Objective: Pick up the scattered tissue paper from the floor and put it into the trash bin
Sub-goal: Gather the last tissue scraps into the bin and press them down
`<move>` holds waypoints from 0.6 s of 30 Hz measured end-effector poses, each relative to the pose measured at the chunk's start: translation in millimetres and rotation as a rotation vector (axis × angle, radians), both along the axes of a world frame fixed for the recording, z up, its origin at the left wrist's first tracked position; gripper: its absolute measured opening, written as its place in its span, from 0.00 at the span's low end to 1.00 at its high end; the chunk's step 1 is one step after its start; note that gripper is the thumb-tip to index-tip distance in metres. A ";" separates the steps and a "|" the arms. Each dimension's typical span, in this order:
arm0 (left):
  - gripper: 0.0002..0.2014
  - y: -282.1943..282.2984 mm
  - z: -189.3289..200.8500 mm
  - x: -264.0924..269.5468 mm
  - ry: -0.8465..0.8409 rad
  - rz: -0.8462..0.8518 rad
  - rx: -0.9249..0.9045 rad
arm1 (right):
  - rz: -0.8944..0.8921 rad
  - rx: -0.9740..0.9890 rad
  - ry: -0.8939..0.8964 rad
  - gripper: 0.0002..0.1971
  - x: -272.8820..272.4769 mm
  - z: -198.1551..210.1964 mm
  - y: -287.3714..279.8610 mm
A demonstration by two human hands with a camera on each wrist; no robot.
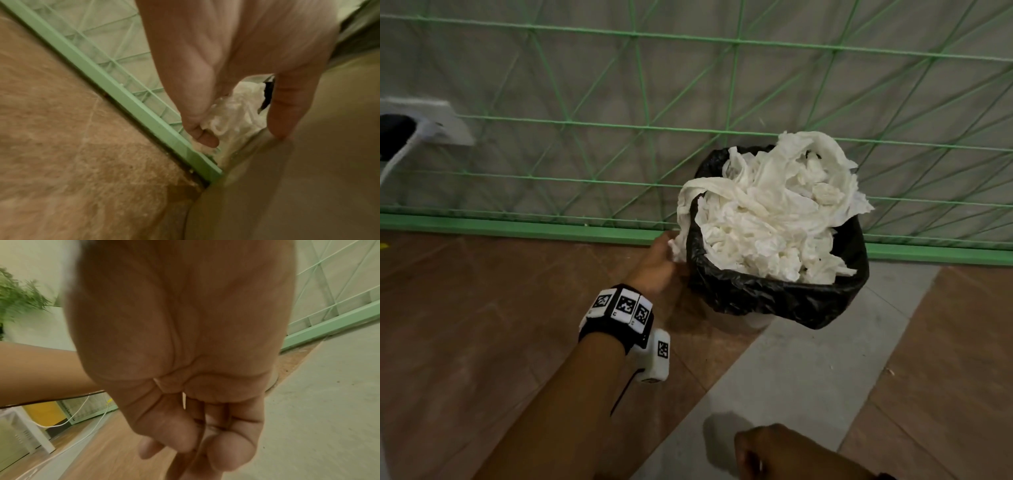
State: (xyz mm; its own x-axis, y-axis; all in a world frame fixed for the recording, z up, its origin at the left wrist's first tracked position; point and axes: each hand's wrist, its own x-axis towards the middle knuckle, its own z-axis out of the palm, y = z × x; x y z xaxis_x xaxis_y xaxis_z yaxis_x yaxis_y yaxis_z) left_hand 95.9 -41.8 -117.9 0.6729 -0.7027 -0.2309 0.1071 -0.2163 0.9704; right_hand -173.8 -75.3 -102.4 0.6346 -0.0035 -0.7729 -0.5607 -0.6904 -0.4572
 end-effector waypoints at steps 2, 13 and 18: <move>0.19 -0.8 20.1 -8.2 0.037 -0.011 -0.048 | -0.027 -0.012 -0.039 0.13 0.6 4.2 -3.5; 0.08 -0.1 179.9 13.5 -0.432 0.016 -0.019 | -0.095 0.052 -0.013 0.18 -1.5 6.7 -23.3; 0.08 -47.0 210.8 -37.6 -0.919 -0.469 0.300 | -0.075 -0.024 0.028 0.13 -18.1 15.5 -30.3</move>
State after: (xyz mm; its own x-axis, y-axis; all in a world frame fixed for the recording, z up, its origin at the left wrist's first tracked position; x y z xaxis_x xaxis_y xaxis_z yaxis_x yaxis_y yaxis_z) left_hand 58.3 -88.8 92.9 0.3543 -0.9349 0.0202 -0.7923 -0.2886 0.5376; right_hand -191.9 -105.6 -86.9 0.6103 -0.0685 -0.7892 -0.6232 -0.6565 -0.4250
